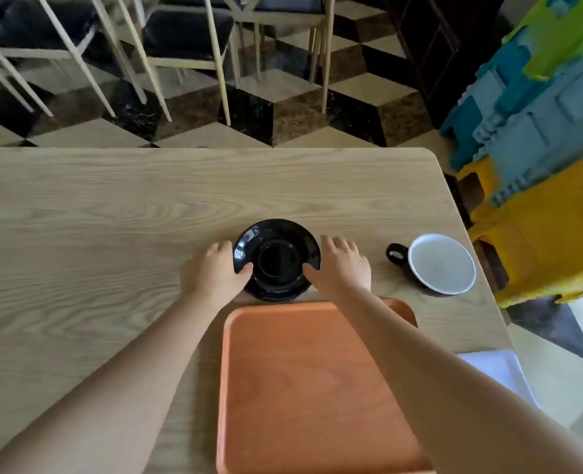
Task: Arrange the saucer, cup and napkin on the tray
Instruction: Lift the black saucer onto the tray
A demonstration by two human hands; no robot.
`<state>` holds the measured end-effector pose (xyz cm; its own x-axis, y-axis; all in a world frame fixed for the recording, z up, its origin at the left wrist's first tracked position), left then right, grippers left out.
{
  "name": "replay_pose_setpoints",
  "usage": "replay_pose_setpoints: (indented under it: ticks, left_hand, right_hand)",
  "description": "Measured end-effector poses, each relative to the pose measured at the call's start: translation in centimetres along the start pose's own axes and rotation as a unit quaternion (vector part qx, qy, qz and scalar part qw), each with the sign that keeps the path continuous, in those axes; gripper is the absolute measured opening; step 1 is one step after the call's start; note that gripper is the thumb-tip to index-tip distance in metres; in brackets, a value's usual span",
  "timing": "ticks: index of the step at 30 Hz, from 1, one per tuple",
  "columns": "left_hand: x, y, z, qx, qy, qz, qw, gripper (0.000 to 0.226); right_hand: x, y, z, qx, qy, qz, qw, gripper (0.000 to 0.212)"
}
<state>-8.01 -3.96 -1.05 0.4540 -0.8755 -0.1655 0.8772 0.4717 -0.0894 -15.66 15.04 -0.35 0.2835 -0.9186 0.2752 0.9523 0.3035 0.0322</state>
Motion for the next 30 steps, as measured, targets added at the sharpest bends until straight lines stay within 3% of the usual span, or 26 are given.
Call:
replay_pose_setpoints:
  ticks: [8,13,16,20,26,30]
  left_hand:
    - [0.5,-0.7,-1.6,-0.021,0.061,0.026,0.998,0.033]
    - [0.5,-0.4,-2.0,0.014,0.161,0.069,0.984,0.024]
    - [1.3,-0.2,-3.1,0.047,0.260,0.116,0.957,0.007]
    - [2.4,0.8,-2.9,0.082,0.380,0.191,0.901,0.038]
    - [2.8,5.5,0.6,0.105,0.494,0.239,0.829,0.040]
    - [3.6,9.9,1.0,0.090,0.490,0.262,0.827,0.042]
  right_hand:
    - [-0.5,-1.3,-2.4,0.021,0.000,-0.013,1.000,0.050]
    - [-1.0,-1.2,-3.3,0.055,-0.083,-0.061,0.993,0.045]
    - [-0.7,-1.3,-3.4,0.053,-0.151,-0.086,0.983,0.036]
    - [-1.1,-1.1,-2.5,0.044,-0.219,-0.114,0.968,0.042]
    - [-1.3,2.2,0.4,0.002,-0.314,-0.093,0.945,0.032]
    - [-2.5,7.3,0.0,0.024,-0.377,-0.116,0.919,0.035]
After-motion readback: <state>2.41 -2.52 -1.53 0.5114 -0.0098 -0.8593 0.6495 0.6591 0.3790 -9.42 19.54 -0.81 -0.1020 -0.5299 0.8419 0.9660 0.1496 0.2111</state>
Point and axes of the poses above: each hand's wrist, its own y-axis away from the middle knuckle, its own z-axis out of the back of the hand, x = y × z, the point moved 9 cm from there along -y, towards the middle knuckle, and after that the axes turned 12 degrees about -x, right-handed, at the moved point
